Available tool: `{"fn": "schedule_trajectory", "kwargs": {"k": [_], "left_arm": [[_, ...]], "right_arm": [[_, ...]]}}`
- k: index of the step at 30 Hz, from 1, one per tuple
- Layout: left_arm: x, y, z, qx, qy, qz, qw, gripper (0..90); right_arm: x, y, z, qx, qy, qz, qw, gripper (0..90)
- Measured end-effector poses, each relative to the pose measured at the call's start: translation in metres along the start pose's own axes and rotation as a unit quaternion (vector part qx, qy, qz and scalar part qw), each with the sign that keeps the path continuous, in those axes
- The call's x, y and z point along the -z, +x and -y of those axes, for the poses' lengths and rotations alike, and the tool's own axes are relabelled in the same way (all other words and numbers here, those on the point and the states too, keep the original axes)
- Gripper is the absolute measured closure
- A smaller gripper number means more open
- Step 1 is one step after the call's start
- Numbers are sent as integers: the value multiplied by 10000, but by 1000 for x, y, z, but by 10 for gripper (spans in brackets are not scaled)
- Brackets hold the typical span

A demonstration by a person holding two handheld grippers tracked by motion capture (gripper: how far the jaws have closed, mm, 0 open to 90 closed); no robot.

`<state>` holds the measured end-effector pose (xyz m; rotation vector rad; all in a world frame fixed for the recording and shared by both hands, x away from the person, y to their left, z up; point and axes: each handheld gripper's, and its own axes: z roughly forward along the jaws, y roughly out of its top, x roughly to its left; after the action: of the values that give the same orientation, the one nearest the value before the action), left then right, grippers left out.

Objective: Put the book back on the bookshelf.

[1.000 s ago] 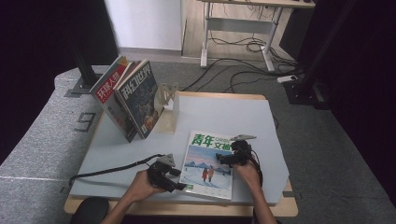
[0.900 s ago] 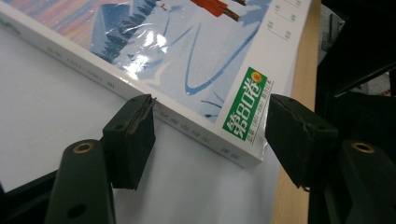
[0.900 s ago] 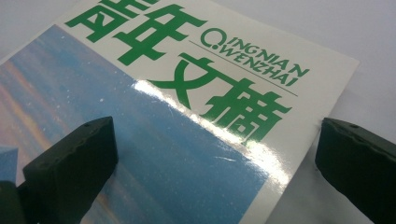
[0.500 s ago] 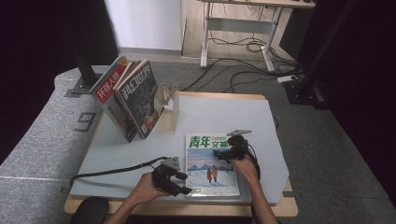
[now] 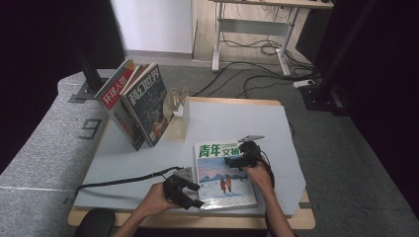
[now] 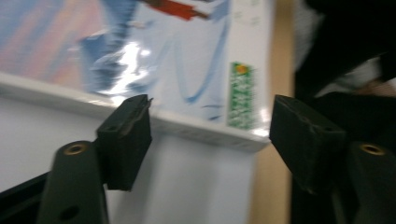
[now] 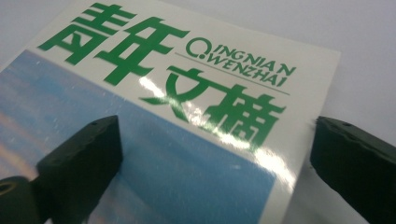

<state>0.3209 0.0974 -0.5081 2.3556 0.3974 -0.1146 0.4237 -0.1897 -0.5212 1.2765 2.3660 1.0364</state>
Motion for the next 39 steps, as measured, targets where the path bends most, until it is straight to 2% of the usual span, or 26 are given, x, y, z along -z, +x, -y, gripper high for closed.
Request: {"fn": "schedule_trajectory", "kwargs": {"k": [1, 3, 4, 5, 6, 8, 9, 11, 12, 13, 14, 15, 16, 17, 19, 23, 27, 31, 35, 39], "left_arm": [[1, 0, 0, -94, 102, -219, 9997, 265], [3, 1, 2, -214, 264, -626, 9975, 199], [4, 2, 3, -256, 323, -758, 9963, 176], [6, 9, 8, -101, 227, -792, 9965, 154], [6, 9, 8, -101, 227, -792, 9965, 149], [8, 17, 14, 81, 118, -799, 9967, 147], [10, 25, 19, 222, 29, -948, 9952, 142], [12, 32, 25, 284, -90, -1139, 9930, 132], [12, 32, 25, 284, -90, -1139, 9930, 120], [13, 35, 27, 295, -123, -1220, 9920, 120], [13, 37, 29, 286, -116, -1322, 9907, 103], [12, 38, 30, 257, -79, -1454, 9890, 32], [11, 38, 31, 202, -1, -1550, 9877, 32], [10, 39, 32, 201, 46, -1542, 9878, 0], [9, 38, 33, 131, 2, -1555, 9878, 0], [9, 40, 33, 170, 13, -1462, 9891, 0], [9, 40, 33, 171, 8, -1464, 9891, 0], [9, 40, 33, 170, 9, -1463, 9891, 0], [9, 40, 33, 170, 13, -1459, 9892, 0], [9, 40, 33, 168, 13, -1460, 9891, 0]], "right_arm": [[3, -1, 1, 45, -10, -9, 10000, 45], [9, -3, 5, 94, -11, 32, 10000, 42], [12, -5, 7, 102, -14, 32, 9999, 36], [17, -8, 11, 54, -41, 20, 10000, 15], [17, -8, 11, 54, -41, 20, 10000, 15], [22, -9, 16, 35, -27, -41, 10000, 0], [27, -9, 20, 54, -17, -102, 9999, 0], [31, -8, 23, 66, 10, -173, 9998, 0], [31, -8, 23, 66, 10, -173, 9998, 0], [33, -8, 25, 67, 27, -206, 9998, 0], [35, -7, 26, 70, 30, -235, 9997, 0], [37, -6, 28, 73, 47, -314, 9995, 0], [37, -6, 28, 73, 47, -314, 9995, 0], [38, -5, 29, 66, 77, -372, 9993, 0], [39, -2, 32, 40, 179, -532, 9984, 4], [40, 0, 35, -29, 315, -609, 9976, 14], [37, 2, 35, -81, 439, -692, 9966, 21], [34, 4, 33, -68, 561, -697, 9960, 13], [31, 3, 26, -191, 749, -707, 9945, 12], [25, 5, 18, -126, 941, -617, 9936, 0]]}}
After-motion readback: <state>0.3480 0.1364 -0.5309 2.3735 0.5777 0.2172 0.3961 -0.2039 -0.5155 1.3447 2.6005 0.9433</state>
